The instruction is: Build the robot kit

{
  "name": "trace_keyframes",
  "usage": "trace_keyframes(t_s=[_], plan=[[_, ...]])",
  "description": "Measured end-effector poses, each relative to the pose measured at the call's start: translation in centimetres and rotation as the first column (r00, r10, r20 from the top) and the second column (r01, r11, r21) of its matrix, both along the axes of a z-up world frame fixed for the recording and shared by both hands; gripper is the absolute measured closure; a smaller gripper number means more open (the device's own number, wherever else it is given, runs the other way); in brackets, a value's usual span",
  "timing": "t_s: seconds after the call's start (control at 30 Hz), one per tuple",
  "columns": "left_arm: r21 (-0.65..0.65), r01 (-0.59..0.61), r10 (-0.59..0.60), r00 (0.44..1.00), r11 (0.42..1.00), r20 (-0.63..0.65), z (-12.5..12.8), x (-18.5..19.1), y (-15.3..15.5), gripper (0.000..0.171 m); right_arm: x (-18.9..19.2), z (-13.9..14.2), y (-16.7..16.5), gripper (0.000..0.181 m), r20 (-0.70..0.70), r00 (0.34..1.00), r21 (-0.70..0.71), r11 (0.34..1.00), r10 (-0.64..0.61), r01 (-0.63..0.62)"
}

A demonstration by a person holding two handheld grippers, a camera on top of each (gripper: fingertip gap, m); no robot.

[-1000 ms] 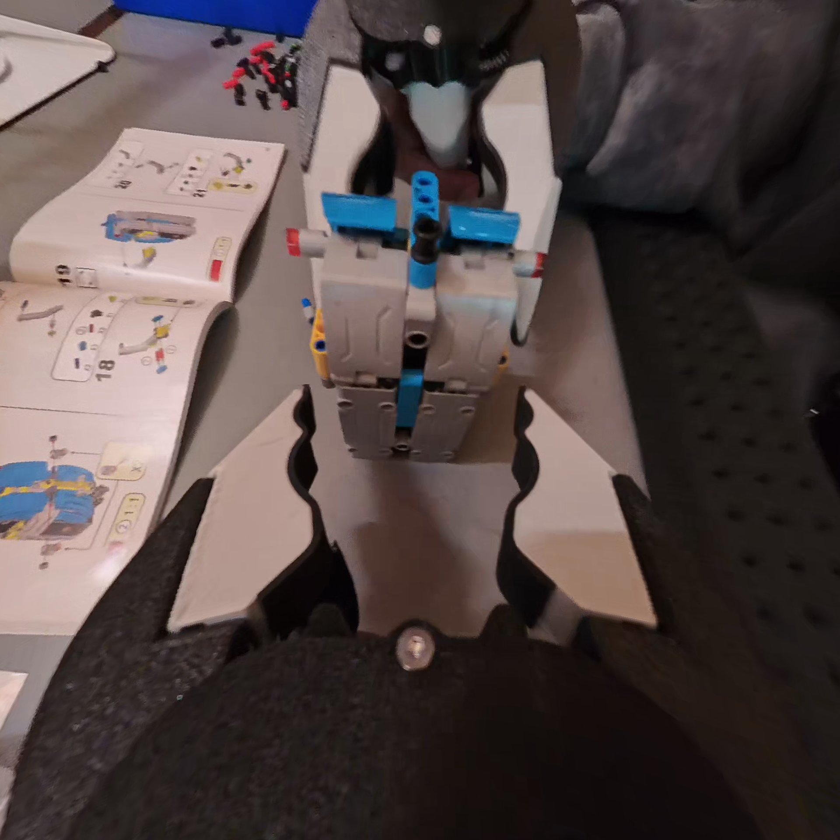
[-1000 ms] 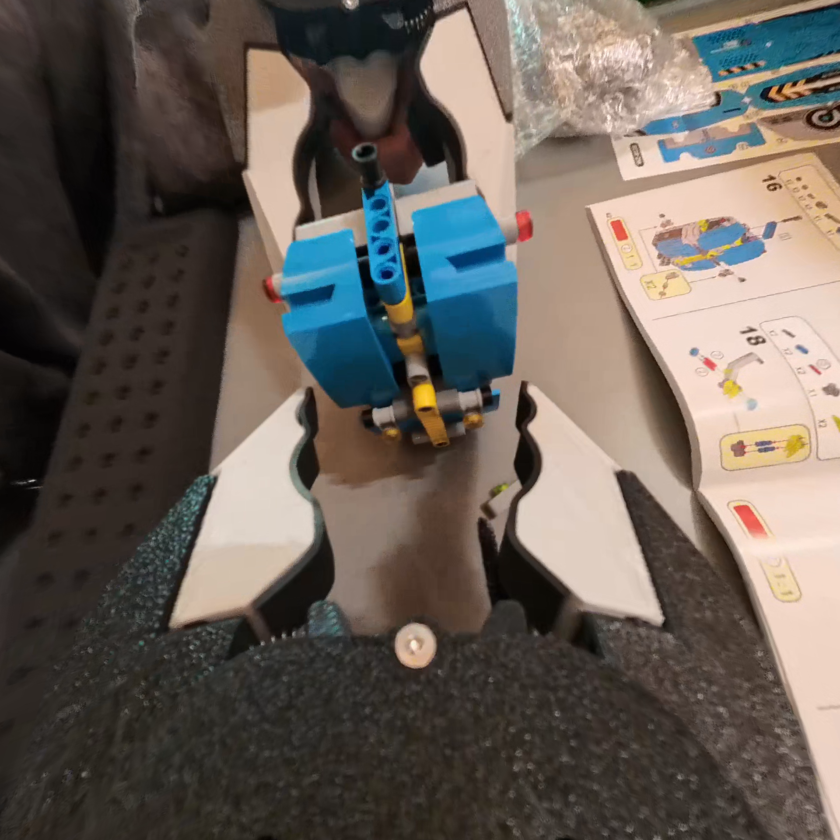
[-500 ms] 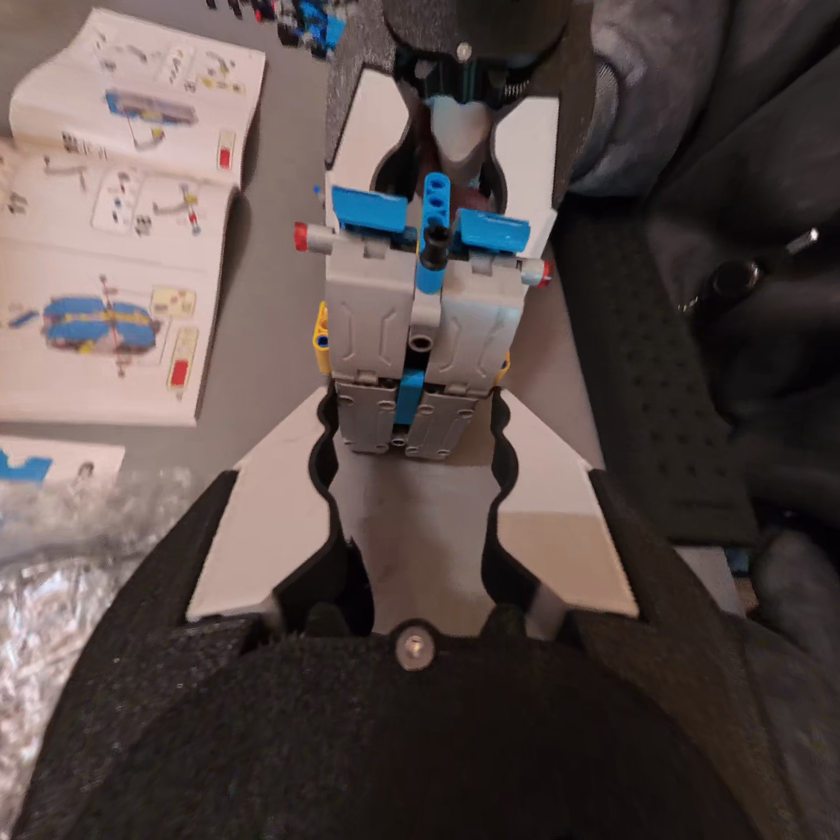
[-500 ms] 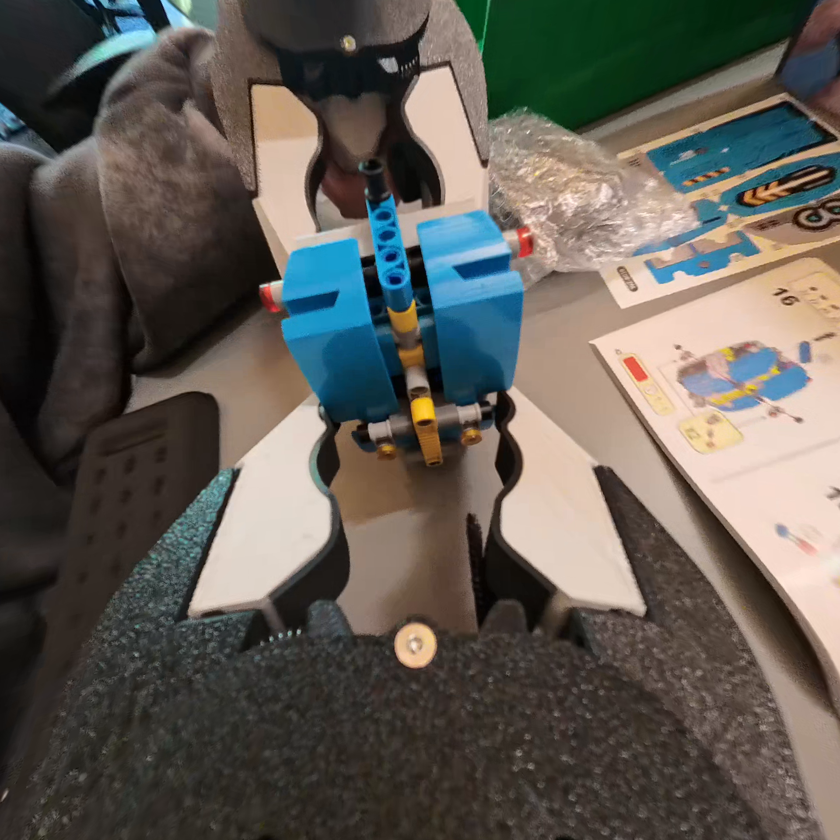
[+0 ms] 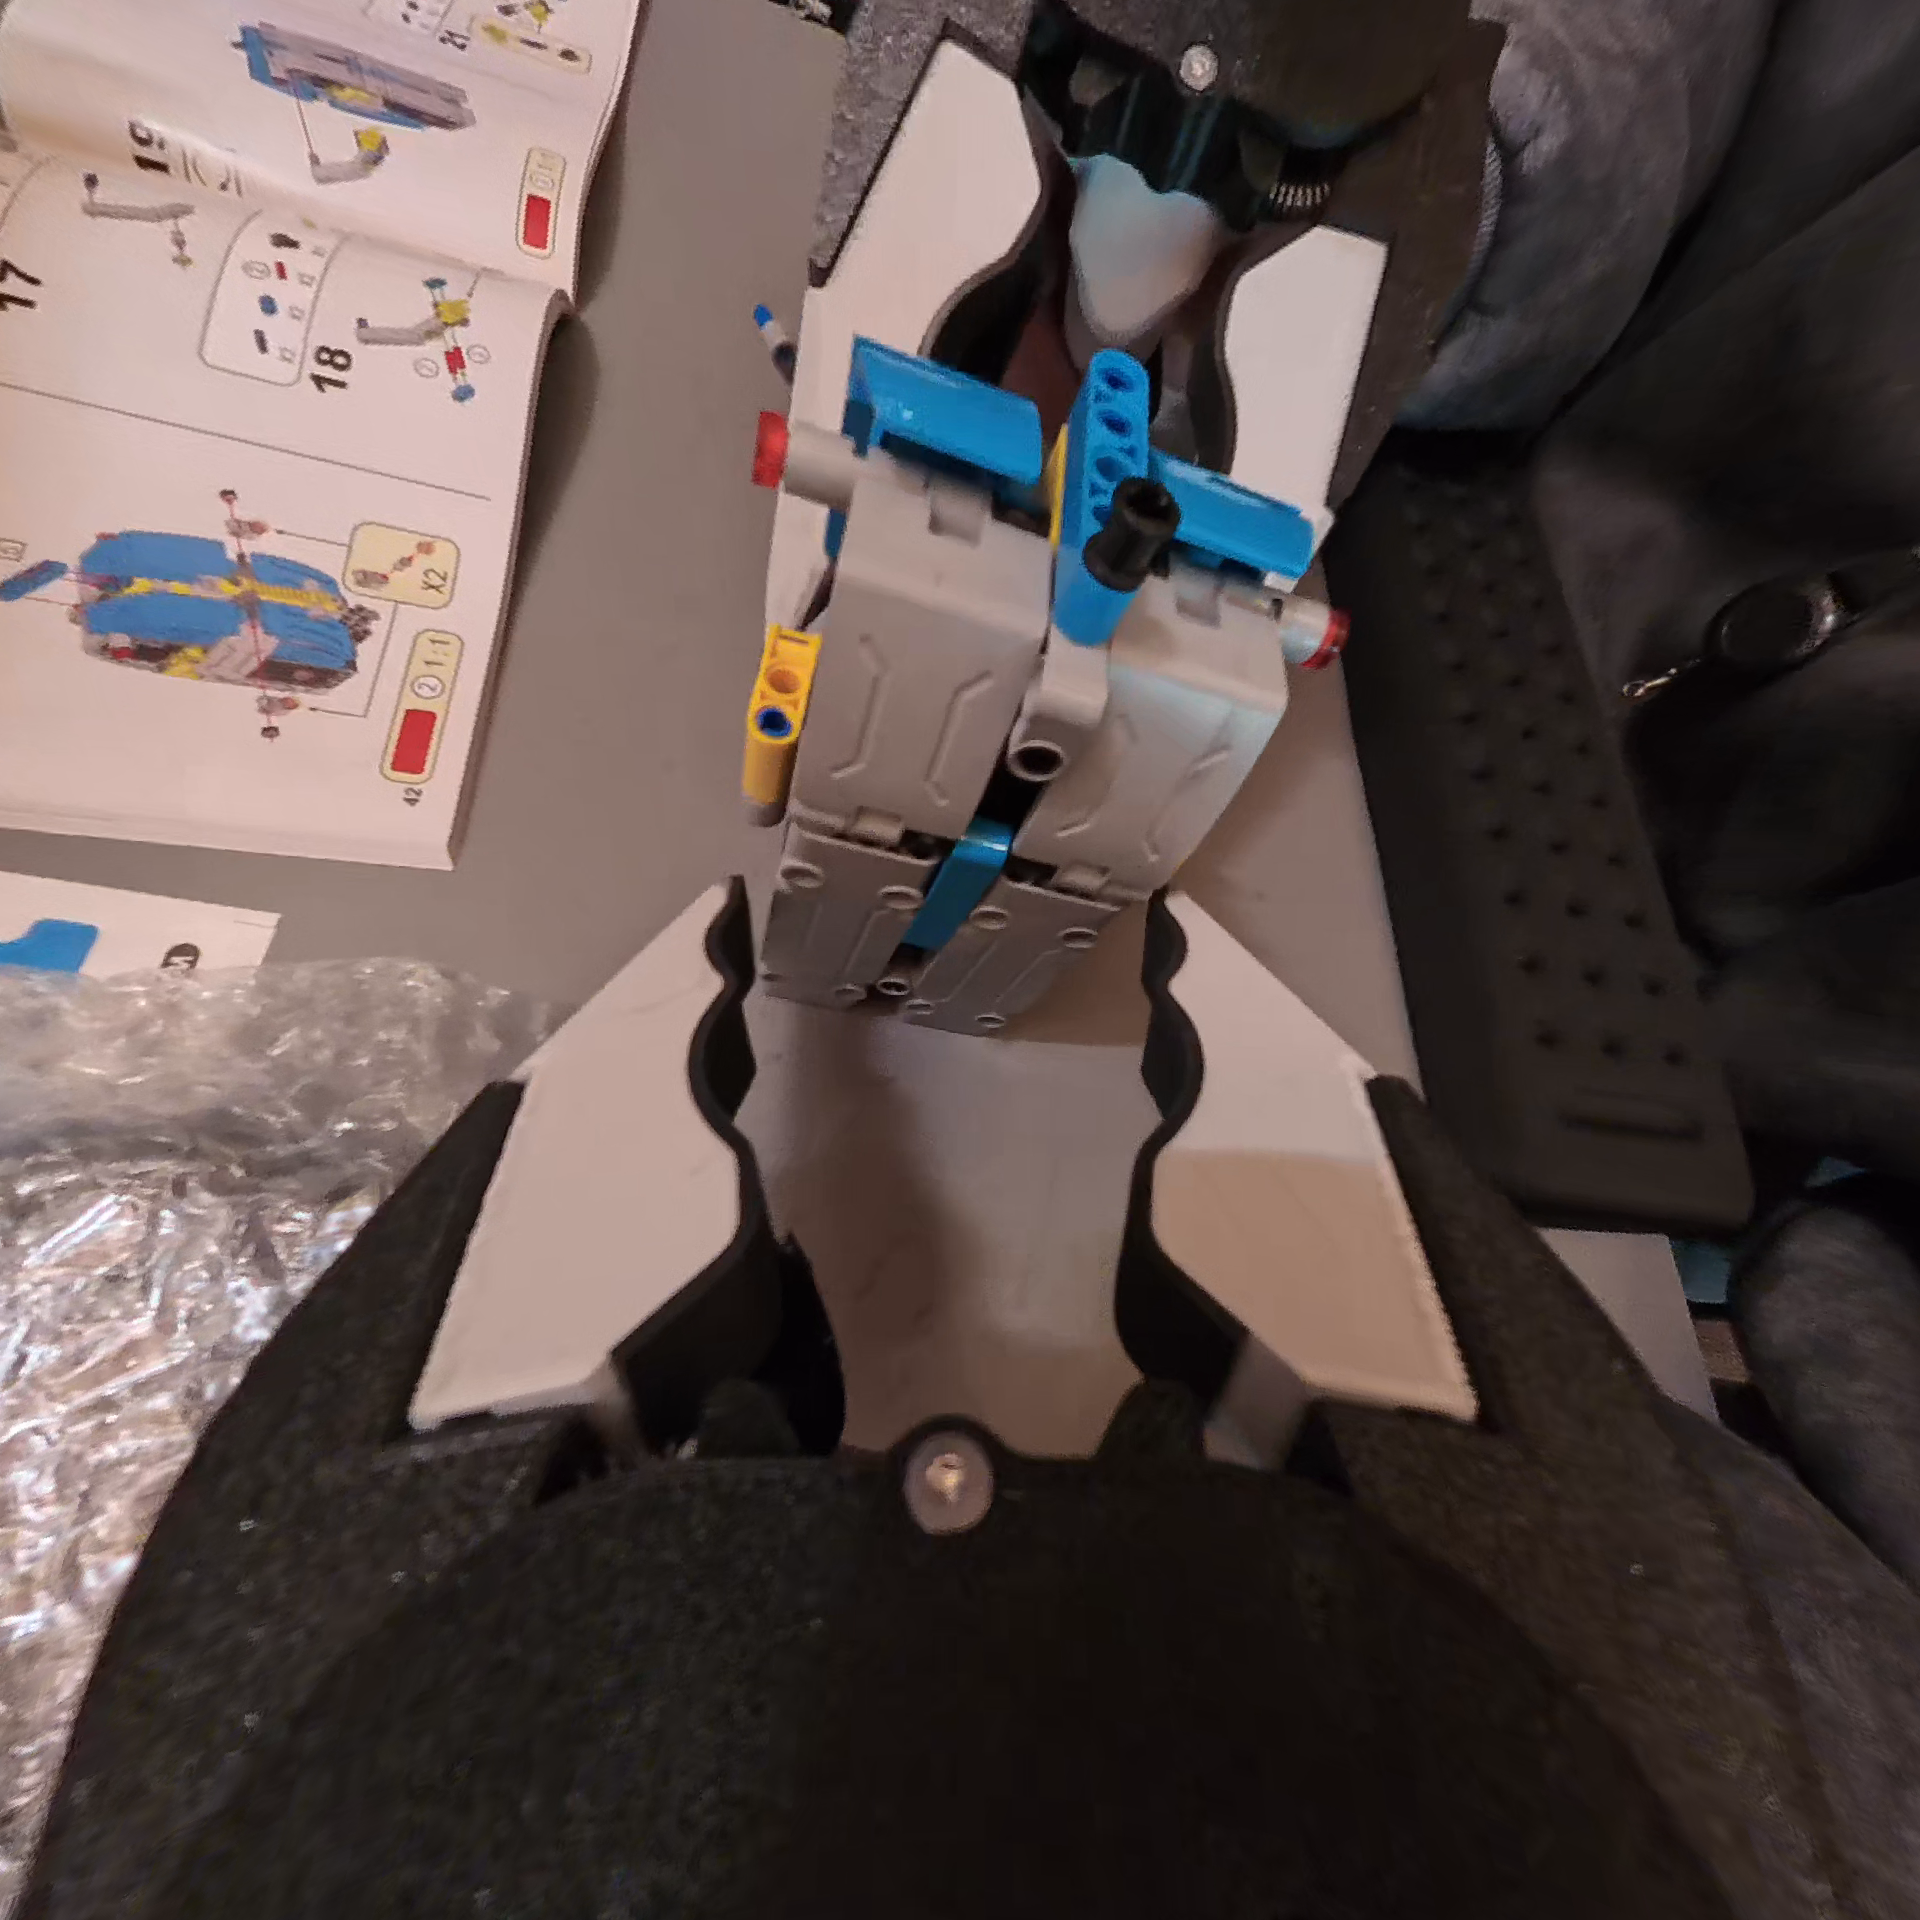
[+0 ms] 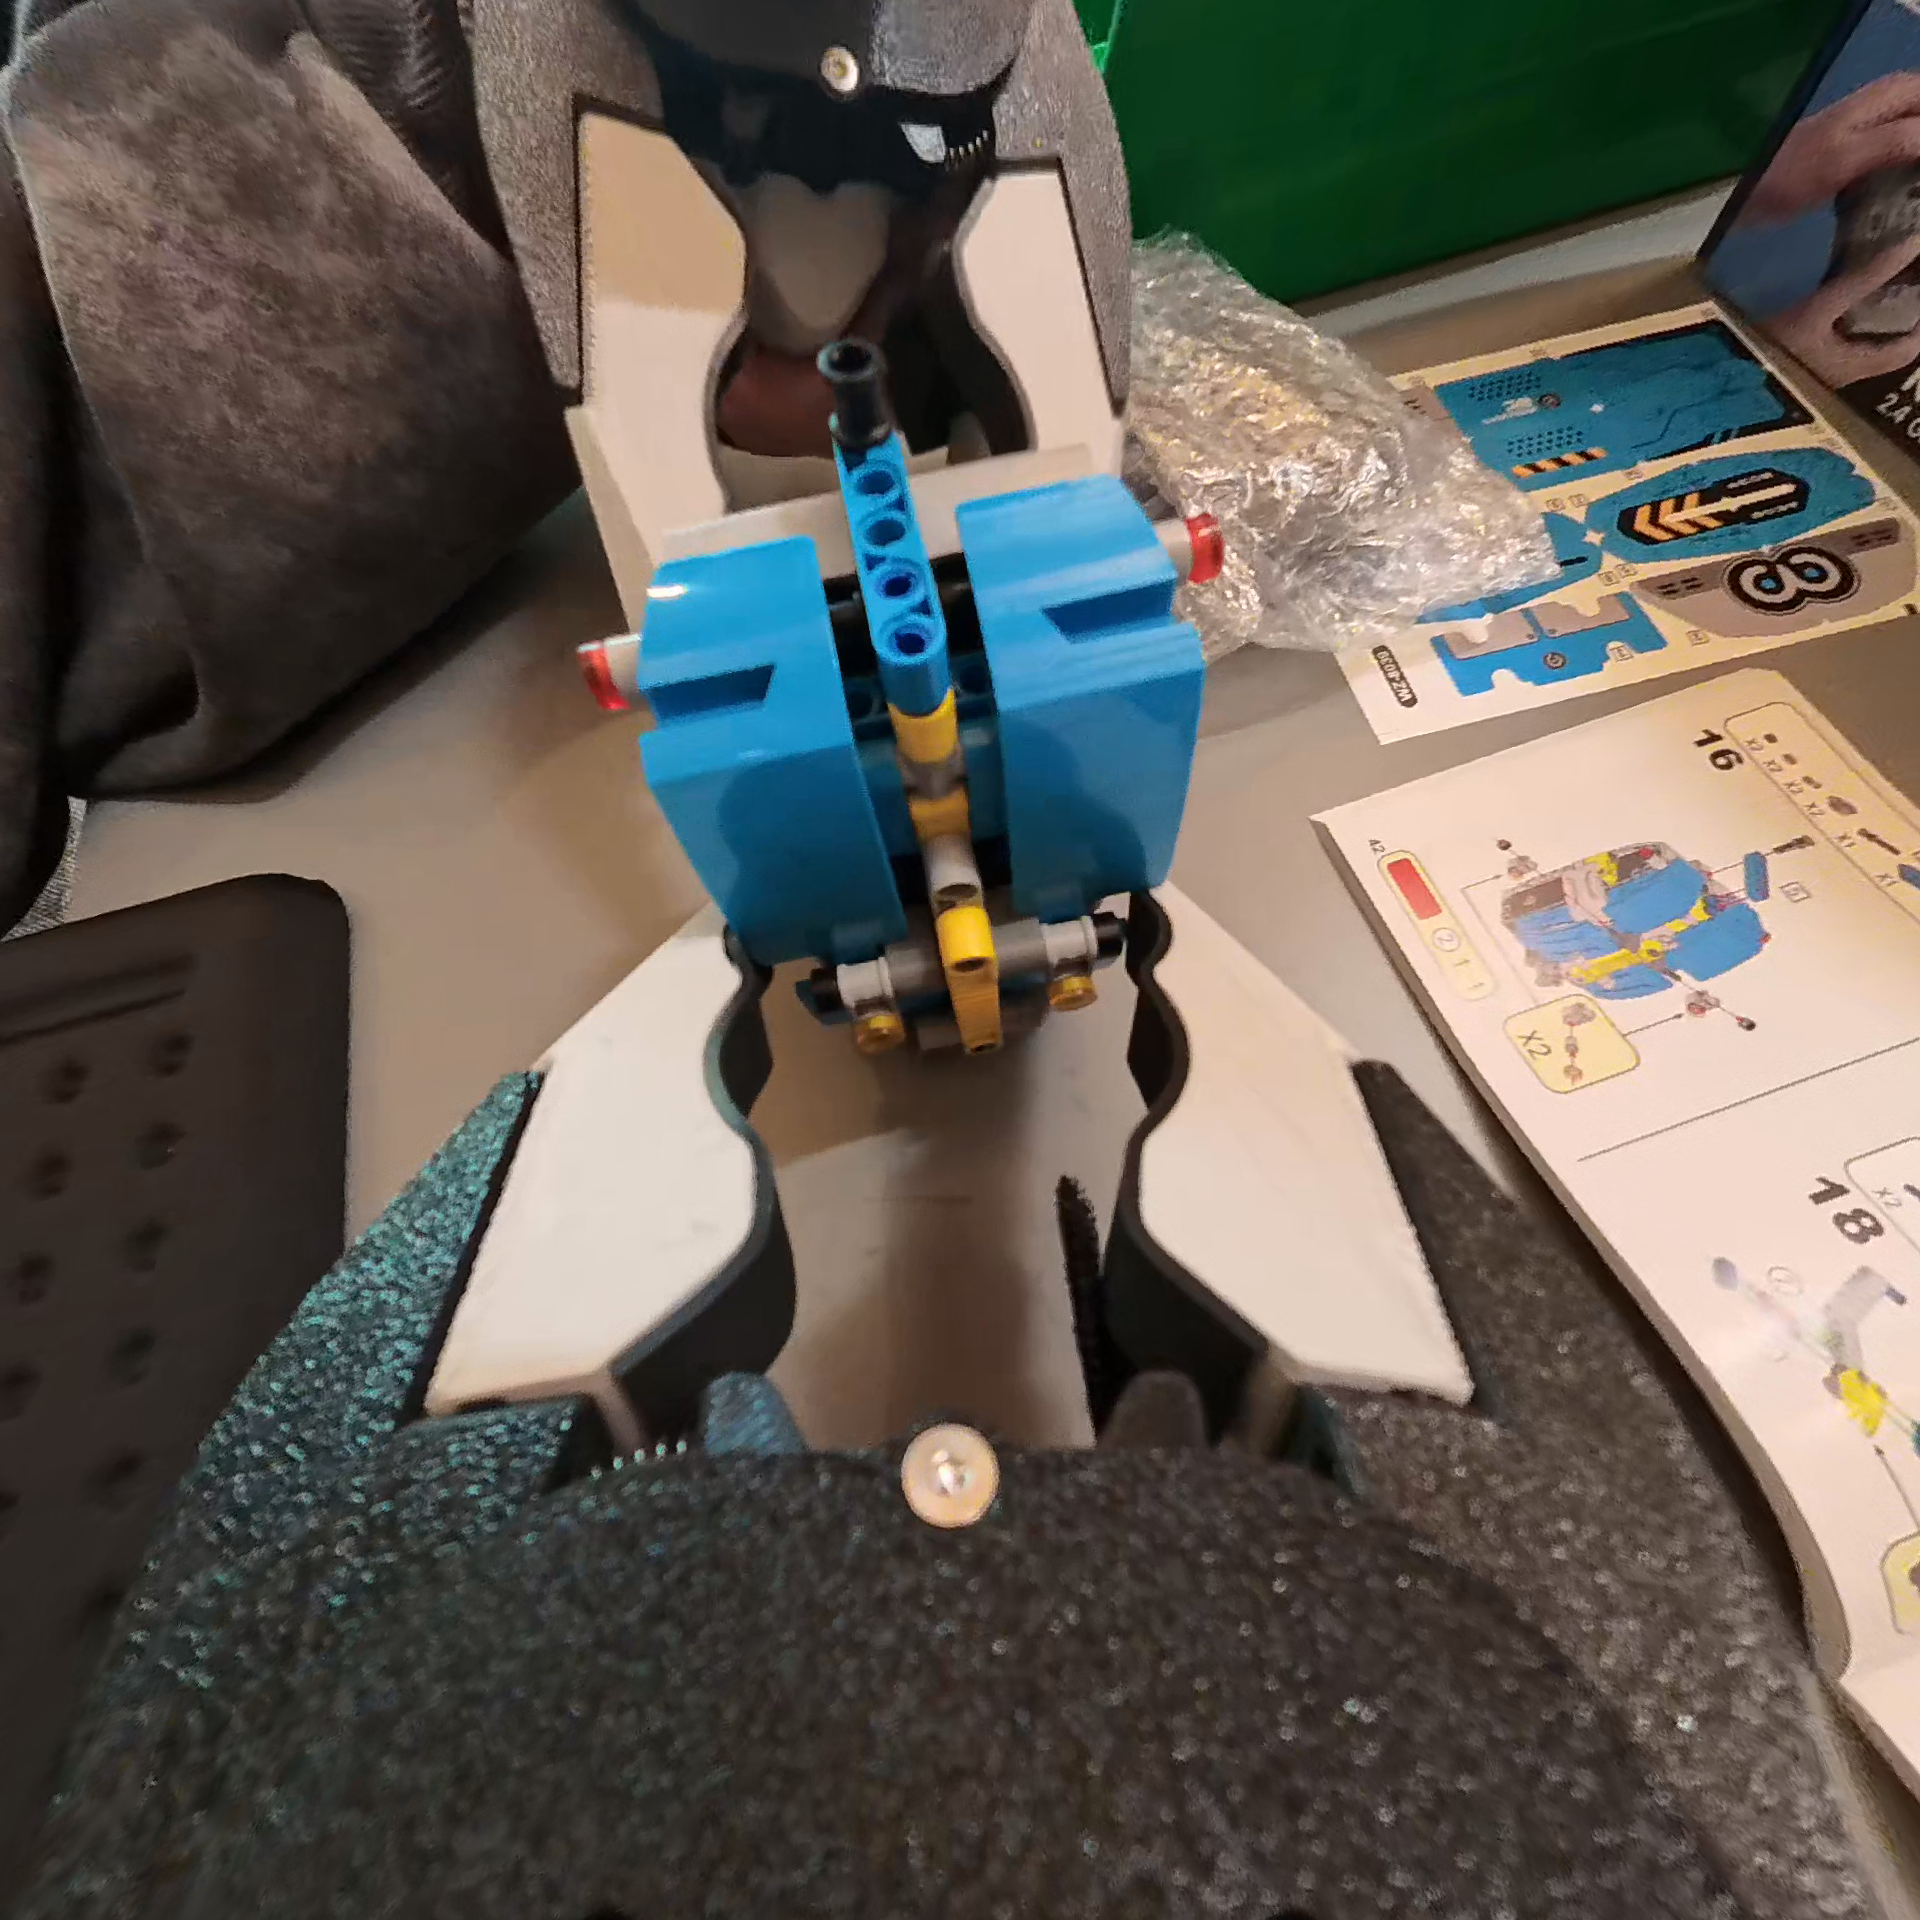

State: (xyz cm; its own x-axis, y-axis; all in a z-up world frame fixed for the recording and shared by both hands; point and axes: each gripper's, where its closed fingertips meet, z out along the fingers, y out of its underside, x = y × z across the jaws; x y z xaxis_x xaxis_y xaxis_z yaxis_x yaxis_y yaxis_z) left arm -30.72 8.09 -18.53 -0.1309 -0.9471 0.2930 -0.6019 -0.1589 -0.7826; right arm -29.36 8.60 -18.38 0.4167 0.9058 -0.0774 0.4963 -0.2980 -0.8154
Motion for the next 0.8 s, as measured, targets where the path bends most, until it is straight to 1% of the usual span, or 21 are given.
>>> trace_keyframes(t_s=[0.1,0.17,0.27,0.37,0.5,0.7,0.8], plan=[[0.012,-0.011,0.011,1.0,1.0,0.006,0.1,0.0,0.1,0.097,0.1,0.1,-0.1,0.11,-0.007,1.0,0.001,1.0,-0.003,0.003],[-0.002,-0.008,0.008,0.999,1.0,0.039,0.7,0.0,0.0,0.097,0.0,0.3,-0.7,0.103,-0.027,0.999,-0.014,1.0,0.022,-0.022],[-0.037,-0.023,0.027,0.995,0.999,0.093,1.6,0.1,0.2,0.096,-0.2,0.4,-1.0,0.095,-0.048,0.999,-0.039,0.999,0.025,-0.027],[-0.033,-0.026,0.029,0.997,0.999,0.077,1.3,0.0,0.2,0.095,-0.1,0.4,-0.9,0.097,-0.041,0.999,-0.026,0.999,0.023,-0.024],[0.001,-0.021,0.021,0.999,1.0,0.044,0.8,0.1,0.1,0.098,0.0,0.2,-0.7,0.097,-0.027,1.0,-0.016,1.0,0.011,-0.011],[0.015,-0.005,0.004,0.998,1.0,0.06,0.6,0.2,0.0,0.101,0.5,-0.5,-1.0,0.096,0.02,1.0,-0.011,1.0,0.014,-0.013],[0.007,-0.007,0.007,0.998,1.0,0.066,0.6,0.1,0.1,0.101,0.8,-0.3,-1.1,0.096,0.028,1.0,0.012,1.0,0.014,-0.015]])
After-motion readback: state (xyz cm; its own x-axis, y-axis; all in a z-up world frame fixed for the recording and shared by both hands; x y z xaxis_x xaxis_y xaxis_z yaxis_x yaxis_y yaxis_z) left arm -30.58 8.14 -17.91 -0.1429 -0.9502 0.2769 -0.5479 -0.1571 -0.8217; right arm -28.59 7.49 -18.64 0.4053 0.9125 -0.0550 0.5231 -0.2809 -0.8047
